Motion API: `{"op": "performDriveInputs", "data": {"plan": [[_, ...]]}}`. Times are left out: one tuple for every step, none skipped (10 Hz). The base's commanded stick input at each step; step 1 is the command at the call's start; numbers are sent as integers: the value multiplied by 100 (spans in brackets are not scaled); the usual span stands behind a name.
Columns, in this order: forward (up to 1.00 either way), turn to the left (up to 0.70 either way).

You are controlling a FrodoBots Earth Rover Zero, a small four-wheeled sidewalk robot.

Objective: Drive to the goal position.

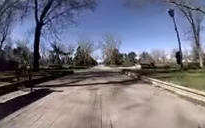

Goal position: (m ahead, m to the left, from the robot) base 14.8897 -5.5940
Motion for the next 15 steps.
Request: {"op": "performDriveInputs", "data": {"plan": [[100,0],[100,0],[100,0],[100,0],[100,0],[100,0],[100,0],[100,0],[100,0],[100,0],[100,0],[100,0],[100,0],[100,0],[100,0]]}}
